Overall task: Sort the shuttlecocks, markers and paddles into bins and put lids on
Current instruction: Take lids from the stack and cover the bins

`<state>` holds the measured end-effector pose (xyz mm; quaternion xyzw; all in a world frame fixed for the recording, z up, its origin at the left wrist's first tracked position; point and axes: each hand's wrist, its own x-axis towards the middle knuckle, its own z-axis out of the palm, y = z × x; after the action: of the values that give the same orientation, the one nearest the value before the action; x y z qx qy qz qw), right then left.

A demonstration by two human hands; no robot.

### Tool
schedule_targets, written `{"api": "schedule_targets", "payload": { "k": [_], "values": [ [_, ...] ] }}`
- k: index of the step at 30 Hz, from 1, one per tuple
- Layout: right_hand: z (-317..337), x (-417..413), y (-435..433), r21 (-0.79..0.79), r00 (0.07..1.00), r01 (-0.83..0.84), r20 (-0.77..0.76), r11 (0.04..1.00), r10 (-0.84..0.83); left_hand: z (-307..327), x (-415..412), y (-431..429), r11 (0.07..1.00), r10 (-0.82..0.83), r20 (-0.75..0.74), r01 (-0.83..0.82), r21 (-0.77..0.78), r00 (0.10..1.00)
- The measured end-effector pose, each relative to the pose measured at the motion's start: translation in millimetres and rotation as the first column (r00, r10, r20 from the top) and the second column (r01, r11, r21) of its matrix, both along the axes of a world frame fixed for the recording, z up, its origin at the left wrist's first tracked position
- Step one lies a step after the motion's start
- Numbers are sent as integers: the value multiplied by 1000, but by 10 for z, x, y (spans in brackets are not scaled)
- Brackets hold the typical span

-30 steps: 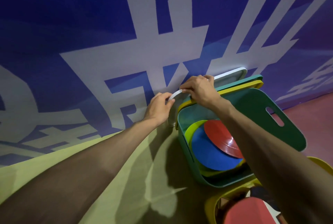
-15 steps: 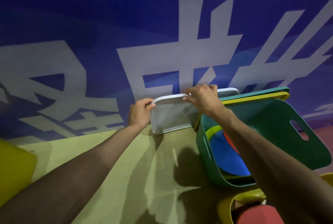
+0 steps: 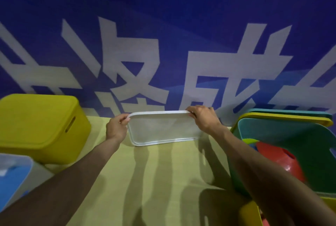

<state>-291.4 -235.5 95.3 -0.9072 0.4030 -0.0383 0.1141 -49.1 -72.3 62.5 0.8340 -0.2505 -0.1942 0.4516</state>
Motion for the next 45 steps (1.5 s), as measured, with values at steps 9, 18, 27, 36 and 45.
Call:
{"api": "schedule_targets", "payload": {
  "k": [9,18,27,36,45],
  "values": [
    [122,217,552,202,986,-168,31,965,165,69,-18,672,854,351,-736,-521,-3,579],
    [-99,14,963,286,987,-163,48,944,156,76,-230,891,815,252,-884,-578,-25,395],
    [-484,-162,1130,341,978,123,118,932,-172,98,-265,1029,839,180,-836,-525,-145,518],
    [-380,108,1184,690,601,437,253,577,-758,342,144,1257,878,-47,-745,-328,-348,665],
    [-18,1220,1903,523,740,424,271,739,-616,600,1049,2017,876,128,-524,-344,-339,842]
  ]
}}
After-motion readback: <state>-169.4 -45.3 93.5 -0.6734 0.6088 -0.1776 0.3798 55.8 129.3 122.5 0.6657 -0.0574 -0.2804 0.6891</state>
